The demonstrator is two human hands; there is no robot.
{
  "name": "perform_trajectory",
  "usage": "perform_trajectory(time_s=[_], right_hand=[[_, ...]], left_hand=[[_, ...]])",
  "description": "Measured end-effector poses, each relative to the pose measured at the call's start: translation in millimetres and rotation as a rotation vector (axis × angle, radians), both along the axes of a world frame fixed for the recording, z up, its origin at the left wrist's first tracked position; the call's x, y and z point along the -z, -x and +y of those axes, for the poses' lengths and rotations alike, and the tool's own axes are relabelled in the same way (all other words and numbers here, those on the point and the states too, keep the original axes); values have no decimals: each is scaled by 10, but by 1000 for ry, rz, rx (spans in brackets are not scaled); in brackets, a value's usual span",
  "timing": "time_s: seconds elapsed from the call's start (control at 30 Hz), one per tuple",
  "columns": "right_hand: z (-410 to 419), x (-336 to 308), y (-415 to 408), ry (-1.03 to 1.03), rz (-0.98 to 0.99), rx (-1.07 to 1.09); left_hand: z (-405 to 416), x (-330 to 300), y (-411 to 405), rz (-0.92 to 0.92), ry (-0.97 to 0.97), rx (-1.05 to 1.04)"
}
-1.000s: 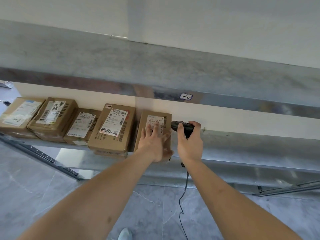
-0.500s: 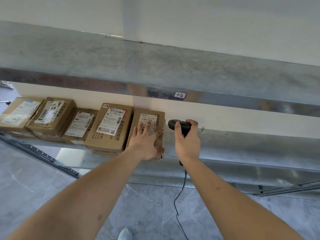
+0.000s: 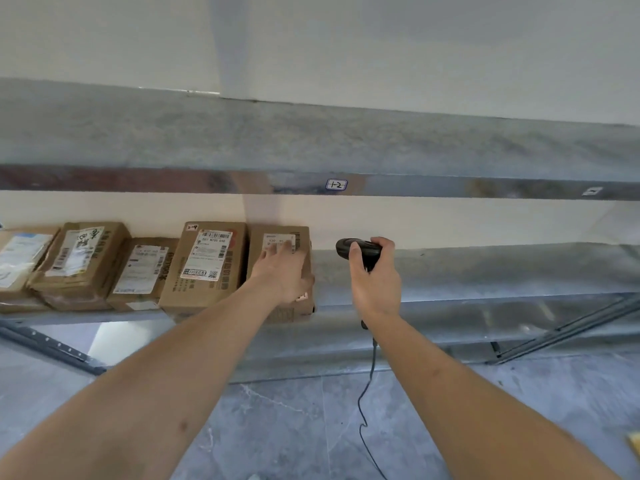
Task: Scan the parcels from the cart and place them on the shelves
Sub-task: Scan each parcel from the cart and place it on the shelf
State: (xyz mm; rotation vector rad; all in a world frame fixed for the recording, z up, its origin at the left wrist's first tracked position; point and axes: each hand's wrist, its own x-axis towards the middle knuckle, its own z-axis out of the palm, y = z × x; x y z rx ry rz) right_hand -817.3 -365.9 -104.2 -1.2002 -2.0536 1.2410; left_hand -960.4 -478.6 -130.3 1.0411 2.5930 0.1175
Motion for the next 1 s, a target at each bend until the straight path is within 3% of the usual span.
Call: perform_trajectory(time_s=[0.57,1.0], right_hand=[[-22,-711,-1631,-143,101,393],[111,-1068,-4130,-241,170,625]], left_hand=[[660,-1010,-1292,164,-179,528],[1278,-1564,-3822,216,-306,821]])
